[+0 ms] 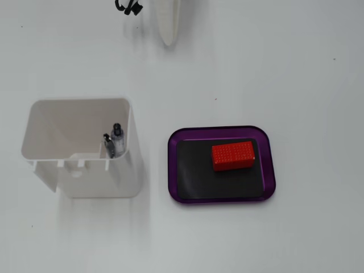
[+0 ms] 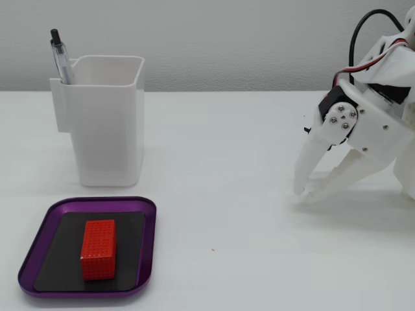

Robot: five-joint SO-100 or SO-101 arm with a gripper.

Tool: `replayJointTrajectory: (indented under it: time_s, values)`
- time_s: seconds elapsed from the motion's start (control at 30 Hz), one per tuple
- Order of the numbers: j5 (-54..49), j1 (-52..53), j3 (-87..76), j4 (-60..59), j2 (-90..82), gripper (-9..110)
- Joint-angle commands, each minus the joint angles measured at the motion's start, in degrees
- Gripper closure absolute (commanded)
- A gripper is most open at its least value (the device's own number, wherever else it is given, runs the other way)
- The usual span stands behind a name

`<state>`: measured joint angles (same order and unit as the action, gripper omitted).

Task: Pick up the pen and put it in the pen holder.

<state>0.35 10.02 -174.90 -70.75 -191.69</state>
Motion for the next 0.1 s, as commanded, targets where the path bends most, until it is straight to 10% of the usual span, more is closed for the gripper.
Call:
replayJointTrajectory:
  time_s: [0.0,0.07]
  values:
    - [-0.3,0.1,-0.2,0.5,-5.7,102]
    - [-0.3,0.1,-0.2,0.5,-5.7,102]
